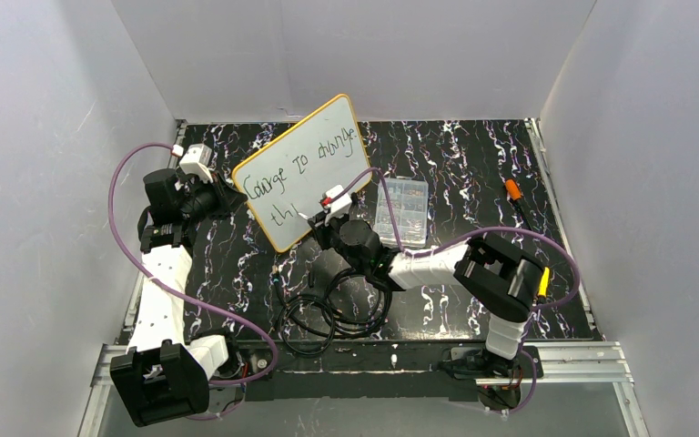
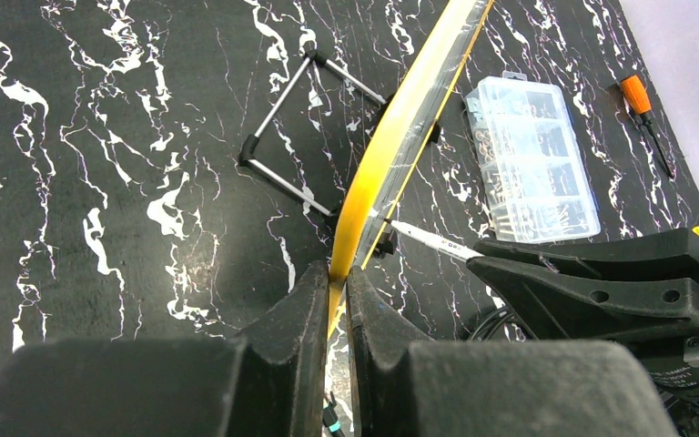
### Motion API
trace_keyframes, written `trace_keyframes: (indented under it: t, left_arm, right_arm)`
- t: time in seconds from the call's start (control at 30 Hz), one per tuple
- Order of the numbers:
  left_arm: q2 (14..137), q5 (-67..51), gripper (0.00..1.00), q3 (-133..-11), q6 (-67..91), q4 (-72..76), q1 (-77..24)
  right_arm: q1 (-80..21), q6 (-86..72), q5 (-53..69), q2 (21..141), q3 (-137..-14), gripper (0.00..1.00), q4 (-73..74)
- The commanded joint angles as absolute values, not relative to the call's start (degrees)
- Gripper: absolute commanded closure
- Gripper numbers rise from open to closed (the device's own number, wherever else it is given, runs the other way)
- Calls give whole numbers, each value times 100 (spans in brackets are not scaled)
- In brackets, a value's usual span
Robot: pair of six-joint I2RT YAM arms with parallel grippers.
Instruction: Write a sentence on the whiteboard
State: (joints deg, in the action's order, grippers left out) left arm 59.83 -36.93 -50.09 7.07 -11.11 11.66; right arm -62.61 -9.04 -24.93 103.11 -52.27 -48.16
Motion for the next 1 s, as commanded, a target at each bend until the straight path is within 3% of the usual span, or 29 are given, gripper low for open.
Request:
trace_keyframes:
  t: [0.0, 0.23, 0.97]
  left_arm:
    - [5950, -3834, 100, -5069, 721, -1126, 1147]
    - [5950, -3847, 100, -5071, 737, -1116, 1150]
    - [5959, -3866, 100, -5080, 742, -1116, 1148]
  right_arm:
    - [-6231, -929, -2585, 9958, -5153, 99, -5055]
    - [-6275, -816, -2632, 9690, -5254, 99, -5240]
    - [-6275, -688, -2610, 10357, -5822, 99, -5431]
